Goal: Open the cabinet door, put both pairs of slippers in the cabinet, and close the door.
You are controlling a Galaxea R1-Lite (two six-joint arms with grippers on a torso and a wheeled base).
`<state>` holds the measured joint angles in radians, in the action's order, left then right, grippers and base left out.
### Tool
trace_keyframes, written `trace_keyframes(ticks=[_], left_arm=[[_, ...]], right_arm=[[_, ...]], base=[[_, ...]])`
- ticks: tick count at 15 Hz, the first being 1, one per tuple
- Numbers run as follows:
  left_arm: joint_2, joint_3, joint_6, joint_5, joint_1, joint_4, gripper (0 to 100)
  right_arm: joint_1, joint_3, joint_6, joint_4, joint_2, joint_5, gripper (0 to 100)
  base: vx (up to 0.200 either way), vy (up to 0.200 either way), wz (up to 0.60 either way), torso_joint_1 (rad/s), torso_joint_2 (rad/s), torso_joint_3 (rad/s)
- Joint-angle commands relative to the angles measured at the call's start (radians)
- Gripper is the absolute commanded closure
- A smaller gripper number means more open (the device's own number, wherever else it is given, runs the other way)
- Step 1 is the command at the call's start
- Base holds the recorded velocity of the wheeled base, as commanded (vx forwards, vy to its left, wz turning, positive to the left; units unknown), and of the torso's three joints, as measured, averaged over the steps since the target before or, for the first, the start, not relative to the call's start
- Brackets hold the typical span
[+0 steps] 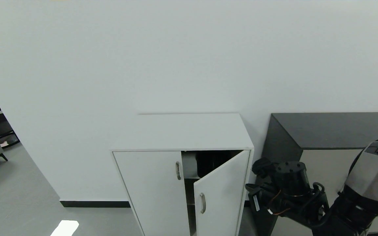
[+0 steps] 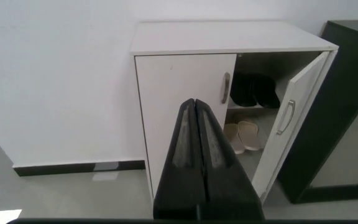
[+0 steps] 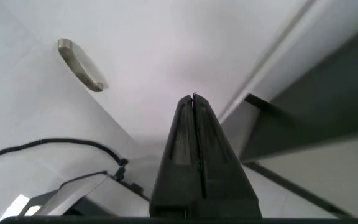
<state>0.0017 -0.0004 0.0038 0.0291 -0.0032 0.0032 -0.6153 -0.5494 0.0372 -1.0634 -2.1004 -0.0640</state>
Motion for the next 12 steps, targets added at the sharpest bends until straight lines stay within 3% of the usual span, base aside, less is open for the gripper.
trace_keyframes(ticks=[1,3,6,12], left_arm=[[0.0,-0.001,0.001,0.0,0.0,0.0,100],[0.0,0.0,-0.004,0.0,0.0,0.0,100],[0.001,0.0,-0.002,-0.002,0.0,0.0,100],[0.001,0.0,-0.004,-0.002,0.0,0.0,100]], right_arm=[[-0.038,-0.006,0.021,-0.043,-0.053,0.0,100],[-0.043,-0.03,0.021,-0.139,-0.113,-0.002,100],[-0.04,-0.129,0.021,-0.141,-0.187,0.0,100],[-0.014,-0.368,0.023,-0.01,-0.273,-0.002,100]], base=[[0.0,0.0,0.0,0.0,0.0,0.0],[0.0,0.0,0.0,0.0,0.0,0.0],[0.0,0.0,0.0,0.0,0.0,0.0],[0.0,0.0,0.0,0.0,0.0,0.0]])
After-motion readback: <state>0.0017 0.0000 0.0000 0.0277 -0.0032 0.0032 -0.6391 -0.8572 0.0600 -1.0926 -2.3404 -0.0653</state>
